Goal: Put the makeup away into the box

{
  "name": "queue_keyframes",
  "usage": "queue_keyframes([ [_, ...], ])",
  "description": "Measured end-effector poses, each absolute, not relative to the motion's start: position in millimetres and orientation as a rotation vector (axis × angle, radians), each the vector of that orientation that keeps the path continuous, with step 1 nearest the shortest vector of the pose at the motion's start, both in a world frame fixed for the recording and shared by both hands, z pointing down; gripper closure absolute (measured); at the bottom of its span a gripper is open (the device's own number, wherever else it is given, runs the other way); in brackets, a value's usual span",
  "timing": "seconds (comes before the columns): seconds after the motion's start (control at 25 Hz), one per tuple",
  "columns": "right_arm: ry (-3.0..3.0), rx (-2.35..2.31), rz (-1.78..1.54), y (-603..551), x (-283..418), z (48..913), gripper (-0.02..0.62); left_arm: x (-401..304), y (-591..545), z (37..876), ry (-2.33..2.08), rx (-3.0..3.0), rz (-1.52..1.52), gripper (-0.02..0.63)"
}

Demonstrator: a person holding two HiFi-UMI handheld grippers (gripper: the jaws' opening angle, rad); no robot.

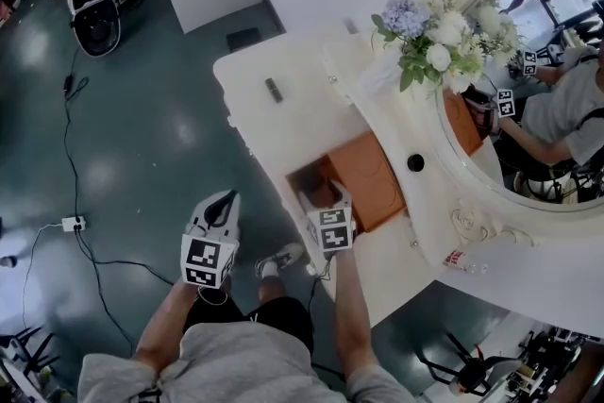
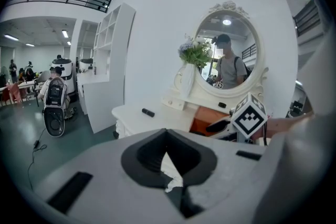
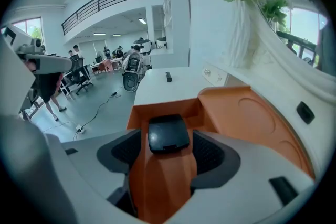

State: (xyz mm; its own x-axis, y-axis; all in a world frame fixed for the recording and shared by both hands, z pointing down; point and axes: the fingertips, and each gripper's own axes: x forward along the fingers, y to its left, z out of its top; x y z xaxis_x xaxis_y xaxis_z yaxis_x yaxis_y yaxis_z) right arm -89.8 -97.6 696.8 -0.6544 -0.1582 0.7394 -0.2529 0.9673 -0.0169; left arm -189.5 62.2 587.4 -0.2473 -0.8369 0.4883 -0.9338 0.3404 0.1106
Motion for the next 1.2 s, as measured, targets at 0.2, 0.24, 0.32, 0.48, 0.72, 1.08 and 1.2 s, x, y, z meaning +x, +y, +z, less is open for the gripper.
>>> queue_keyframes([
  [0.2,-2.384,0.386,0.132,-96,-88,645,0.295,-187,55,560,-2.159,1.627,0.273,0.606],
  [0.24,-2.401,0.409,0.130,-96,-87,635,0.296,-187,52,554,-2.161,1.647,0.272,0.606],
  [0.32,-2.428,0.449,0.133,-95,-82,616,0.296,-185,47,539,-2.165,1.690,0.270,0.606],
  [0.48,-2.526,0.528,0.122,-88,-74,567,0.296,-179,38,510,-2.166,1.795,0.279,0.606],
  [0.72,-2.688,0.709,0.111,-70,-59,497,0.333,-174,31,470,-2.164,1.933,0.264,0.606],
  [1.08,-2.767,0.998,0.006,-33,-28,453,0.502,-159,32,439,-2.102,2.133,0.273,0.606],
  [1.2,-2.764,1.061,-0.015,-20,-21,453,0.571,-156,35,437,-2.069,2.179,0.278,0.606],
])
